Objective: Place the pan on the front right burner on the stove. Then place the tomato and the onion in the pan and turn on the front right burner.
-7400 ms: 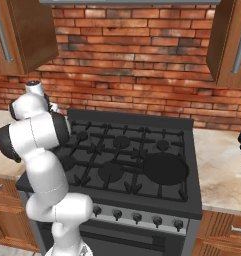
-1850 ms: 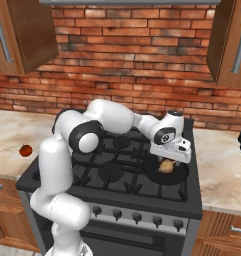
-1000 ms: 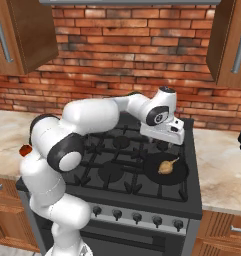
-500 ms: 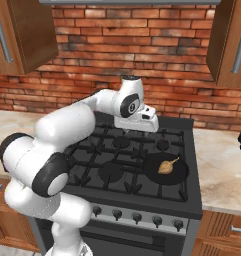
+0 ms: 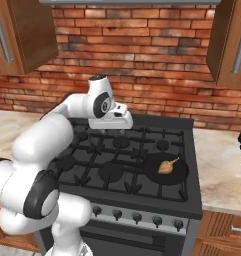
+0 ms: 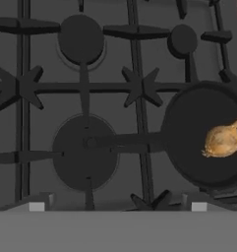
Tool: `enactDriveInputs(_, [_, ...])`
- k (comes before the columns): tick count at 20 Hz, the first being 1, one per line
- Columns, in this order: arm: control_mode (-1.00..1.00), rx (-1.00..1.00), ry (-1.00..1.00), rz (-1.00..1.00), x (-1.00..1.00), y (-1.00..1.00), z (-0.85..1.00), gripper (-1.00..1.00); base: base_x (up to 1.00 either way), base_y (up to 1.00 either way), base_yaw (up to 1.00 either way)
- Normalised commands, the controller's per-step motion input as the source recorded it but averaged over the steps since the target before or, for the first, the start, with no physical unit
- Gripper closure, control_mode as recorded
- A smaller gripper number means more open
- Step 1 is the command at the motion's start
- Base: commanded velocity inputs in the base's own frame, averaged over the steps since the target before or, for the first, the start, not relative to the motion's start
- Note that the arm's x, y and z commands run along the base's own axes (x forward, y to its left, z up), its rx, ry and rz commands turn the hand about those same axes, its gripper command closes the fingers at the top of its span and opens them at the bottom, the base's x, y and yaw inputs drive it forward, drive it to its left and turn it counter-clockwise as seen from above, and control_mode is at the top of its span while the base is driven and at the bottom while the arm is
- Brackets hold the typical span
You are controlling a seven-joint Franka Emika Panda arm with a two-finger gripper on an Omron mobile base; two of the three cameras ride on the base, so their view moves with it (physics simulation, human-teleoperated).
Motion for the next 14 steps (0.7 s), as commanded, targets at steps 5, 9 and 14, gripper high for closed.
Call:
enactDriveInputs(5, [-1.00,0.00,0.00,0.09,-0.01,0.69,0.14,-1.00,0.00,0.00,0.00])
enactDriveInputs(9, [-1.00,0.00,0.00,0.09,-0.05,0.69,0.08,-1.00,0.00,0.00,0.00])
enactDriveInputs(14, [-1.00,0.00,0.00,0.09,-0.12,0.71,0.01,-1.00,0.00,0.00,0.00])
